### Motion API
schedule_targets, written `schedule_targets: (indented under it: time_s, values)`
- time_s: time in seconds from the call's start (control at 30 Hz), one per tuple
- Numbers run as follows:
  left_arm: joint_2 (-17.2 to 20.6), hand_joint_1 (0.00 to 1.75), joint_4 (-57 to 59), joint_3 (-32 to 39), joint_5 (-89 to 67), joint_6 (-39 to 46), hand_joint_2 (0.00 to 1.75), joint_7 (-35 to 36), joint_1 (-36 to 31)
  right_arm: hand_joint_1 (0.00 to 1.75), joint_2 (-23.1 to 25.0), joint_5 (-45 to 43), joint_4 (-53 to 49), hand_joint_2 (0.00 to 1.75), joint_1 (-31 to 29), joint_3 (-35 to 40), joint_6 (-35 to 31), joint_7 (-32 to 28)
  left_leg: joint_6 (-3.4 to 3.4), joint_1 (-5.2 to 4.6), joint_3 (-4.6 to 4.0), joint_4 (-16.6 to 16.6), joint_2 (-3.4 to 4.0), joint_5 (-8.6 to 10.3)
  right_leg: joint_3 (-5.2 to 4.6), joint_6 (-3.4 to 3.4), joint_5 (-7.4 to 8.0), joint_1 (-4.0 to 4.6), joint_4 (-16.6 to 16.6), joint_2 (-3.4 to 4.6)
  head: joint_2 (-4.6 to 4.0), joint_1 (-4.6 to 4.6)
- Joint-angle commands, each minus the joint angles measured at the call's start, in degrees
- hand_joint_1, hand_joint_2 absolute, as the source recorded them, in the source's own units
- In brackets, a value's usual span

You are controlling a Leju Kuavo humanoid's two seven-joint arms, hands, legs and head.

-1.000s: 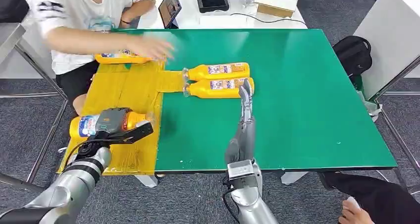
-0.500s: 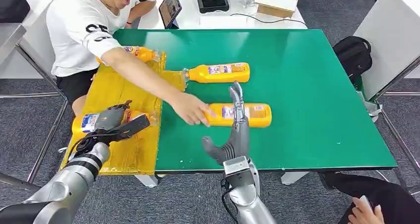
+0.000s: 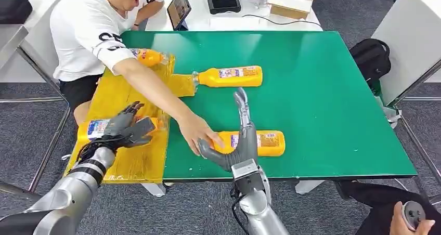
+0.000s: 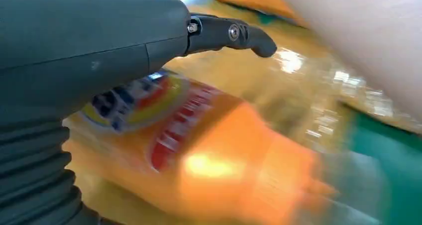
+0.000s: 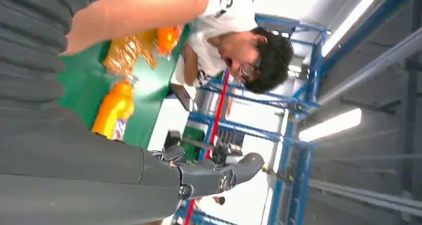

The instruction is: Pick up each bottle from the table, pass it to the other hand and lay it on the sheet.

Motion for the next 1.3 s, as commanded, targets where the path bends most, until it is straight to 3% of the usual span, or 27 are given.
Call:
schedule_targets:
  time_s: [0.03, 0.17, 0.23, 0.37, 0.57, 0.6, 0.63, 0.7, 0.87, 1.0, 1.13, 1.3]
  values:
    - [-3.46, 0.00, -1.47, 9.27, 19.34, -13.83, 0.00, -7.36, 0.92, 0.00, -0.12, -0.90, 6.76, 1.75, -2.35, -2.45, 1.65, 0.54, 0.10, 0.02, 0.39, -0.10, 0.10, -0.09, 0.39, -0.18, -0.05, 0.07, -0.13, 0.00, 0.00, 0.00]
    - [-5.87, 0.00, -7.89, 13.35, 36.37, -22.88, 0.00, -6.90, 2.36, 0.00, 0.00, -0.29, 7.45, 1.75, -2.17, -2.82, 1.96, 0.66, 0.08, 0.01, 0.29, -0.06, -0.02, -0.05, 0.31, -0.14, -0.06, 0.05, -0.09, -0.10, 0.00, -0.02]
    - [-7.04, 0.00, -11.66, 13.22, 41.66, -18.90, 0.00, -7.36, 3.43, 0.00, 0.14, -0.02, 7.37, 1.75, -1.94, -3.14, 1.95, 0.81, 0.07, 0.02, 0.23, -0.04, 0.05, -0.06, 0.24, -0.11, -0.03, 0.06, -0.08, -0.02, 0.00, 0.00]
    - [-8.71, 0.00, -20.40, 9.23, 43.57, 1.68, 0.00, -9.83, 6.18, 0.00, -1.06, 4.29, 8.32, 1.75, -2.55, -1.17, 1.05, 2.77, 0.12, 0.05, 0.34, 0.00, -0.06, -0.16, 0.39, -0.18, -0.16, 0.11, -0.08, -0.16, 0.00, 0.00]
    - [-8.46, 0.00, -20.34, 9.19, 43.58, 1.60, 0.00, -9.84, 6.27, 0.00, -1.22, 4.22, 8.39, 1.75, -2.59, -1.35, 1.06, 2.73, 0.06, 0.02, 0.16, -0.03, -0.03, -0.05, 0.15, -0.10, -0.05, 0.06, -0.06, -0.08, 0.00, -0.02]
    - [-8.40, 0.00, -20.39, 8.77, 41.84, 7.66, 0.00, -10.94, 6.34, 0.00, -1.94, 5.95, 9.11, 1.75, -3.14, -0.41, 1.06, 3.53, 0.09, 0.04, 0.27, -0.03, -0.06, -0.09, 0.28, -0.15, -0.09, 0.09, -0.08, -0.14, 0.00, 0.00]
    - [-8.43, 0.00, -21.76, 7.69, 41.06, 11.83, 1.75, -12.56, 7.10, 0.00, -2.87, 7.74, 9.47, 1.75, -3.62, 0.31, 1.53, 5.21, 0.10, 0.04, 0.26, -0.02, -0.08, -0.08, 0.28, -0.16, -0.10, 0.09, -0.08, -0.16, 0.00, 0.00]
    - [-8.52, 0.00, -27.58, 5.83, 41.90, 16.74, 1.75, -12.56, 10.80, 0.00, -5.01, 10.86, 10.27, 1.75, -4.64, 0.54, 3.37, 10.31, 0.10, 0.01, 0.19, -0.03, 0.09, -0.07, 0.17, -0.10, -0.03, 0.05, -0.10, 0.03, 0.00, 0.00]
    - [-8.26, 0.00, -40.62, 0.84, 45.83, 19.92, 1.75, -12.56, 21.36, 0.00, -12.71, 22.32, 12.15, 1.75, -7.80, 1.59, 9.27, 22.74, 0.08, -0.01, 0.23, -0.10, 0.13, -0.07, 0.21, -0.08, -0.01, 0.03, -0.17, 0.05, 0.00, -0.02]
    - [-8.27, 0.00, -41.73, 0.29, 46.28, 20.28, 1.75, -12.56, 22.53, 0.00, -13.57, 23.19, 12.08, 1.75, -7.73, 1.03, 10.50, 23.83, 0.12, -0.01, 0.31, -0.06, 0.06, -0.14, 0.33, -0.12, -0.09, 0.04, -0.15, -0.04, 0.00, 0.02]
    - [-8.87, 0.00, -44.90, -1.13, 47.46, 20.39, 1.75, -12.56, 26.12, 0.00, -17.34, 26.75, 12.24, 1.75, -6.83, 0.64, 14.15, 28.88, 0.12, -0.01, 0.30, -0.06, 0.03, -0.15, 0.36, -0.14, -0.10, 0.05, -0.17, -0.07, 0.00, -0.02]
    - [-9.63, 0.00, -41.91, -1.73, 46.16, 19.06, 1.75, -12.56, 25.94, 0.00, -18.53, 26.66, 12.73, 1.75, -5.64, -1.48, 16.43, 30.87, 0.14, -0.01, 0.27, -0.04, -0.10, -0.15, 0.35, -0.14, -0.13, 0.05, -0.16, -0.20, 0.00, 0.00]
